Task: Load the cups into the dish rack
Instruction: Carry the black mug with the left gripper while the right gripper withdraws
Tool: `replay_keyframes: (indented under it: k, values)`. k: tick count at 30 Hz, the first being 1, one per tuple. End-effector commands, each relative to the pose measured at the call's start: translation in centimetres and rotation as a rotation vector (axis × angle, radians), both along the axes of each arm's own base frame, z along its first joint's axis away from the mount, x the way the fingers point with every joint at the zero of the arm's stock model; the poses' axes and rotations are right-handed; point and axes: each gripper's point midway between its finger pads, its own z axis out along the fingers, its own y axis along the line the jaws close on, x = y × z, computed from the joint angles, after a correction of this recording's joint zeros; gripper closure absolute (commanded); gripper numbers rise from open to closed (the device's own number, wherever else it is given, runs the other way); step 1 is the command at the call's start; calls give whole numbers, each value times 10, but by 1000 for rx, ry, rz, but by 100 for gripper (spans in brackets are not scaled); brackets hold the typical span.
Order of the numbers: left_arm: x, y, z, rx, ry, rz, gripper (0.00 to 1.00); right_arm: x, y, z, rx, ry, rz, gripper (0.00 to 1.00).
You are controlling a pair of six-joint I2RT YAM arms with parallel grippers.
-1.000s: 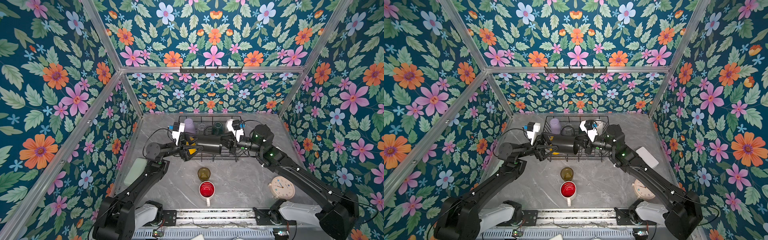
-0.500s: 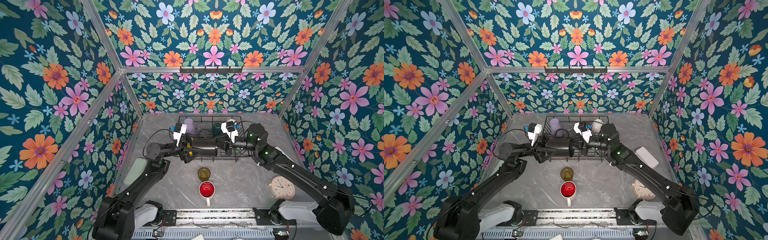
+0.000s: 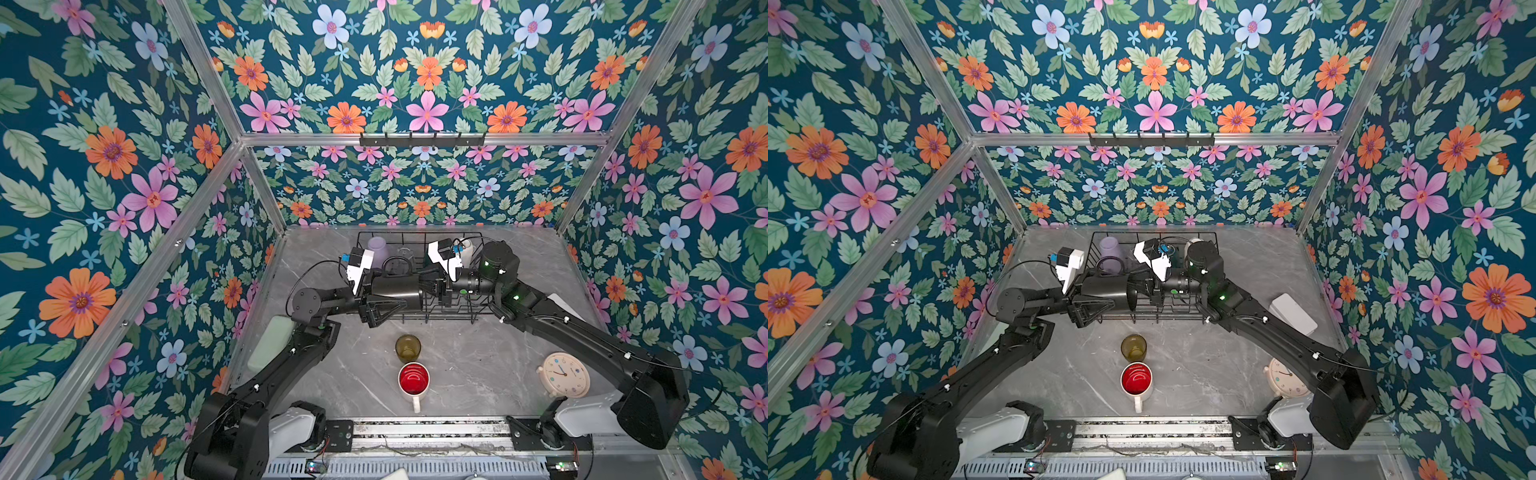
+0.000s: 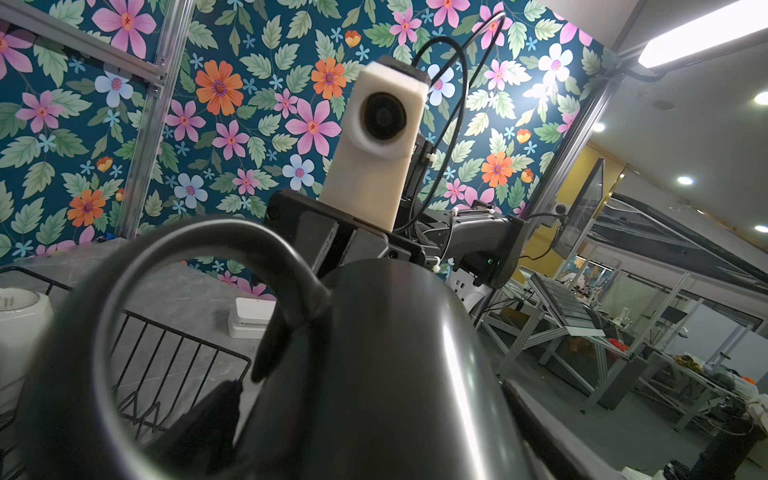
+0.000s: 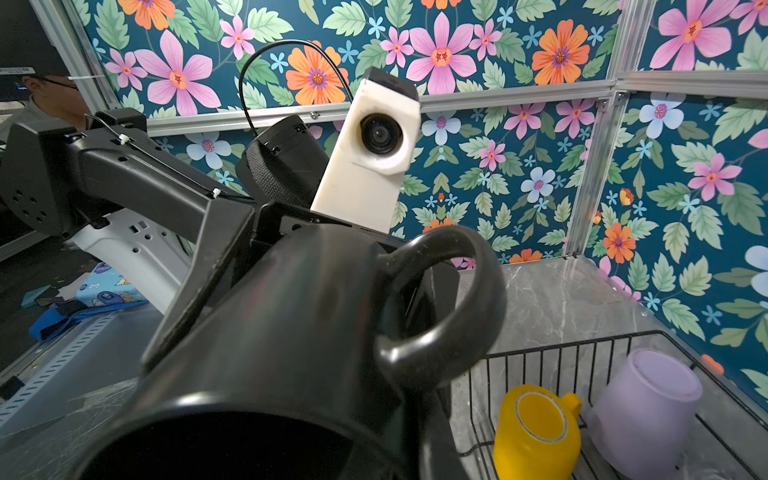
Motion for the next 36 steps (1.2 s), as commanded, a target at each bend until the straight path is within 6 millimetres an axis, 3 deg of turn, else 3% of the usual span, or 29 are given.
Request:
replay_keyframes:
  k: [1, 9, 14, 21, 30, 33, 36]
  values:
    - [3, 1, 1, -11, 15, 14, 7, -11, 3, 25, 74, -74, 55, 100]
    - [2, 1, 5, -29, 14, -3, 23, -8, 4, 14, 50, -47, 47, 100]
    - [1, 0, 8, -35, 14, -19, 49, -3, 5, 11, 44, -23, 25, 100]
    - [1, 0, 8, -35, 15, -17, 98, 8, 1, 13, 43, 30, -35, 67]
    - [12, -1, 8, 7, 3, 53, 100, 32, -35, 11, 85, 130, -217, 23]
    - [26, -2, 1, 68, 14, 131, 100, 40, -54, -1, 79, 164, -337, 7]
    - [46, 2, -11, 162, 30, 262, 100, 50, -76, -15, 69, 209, -475, 2]
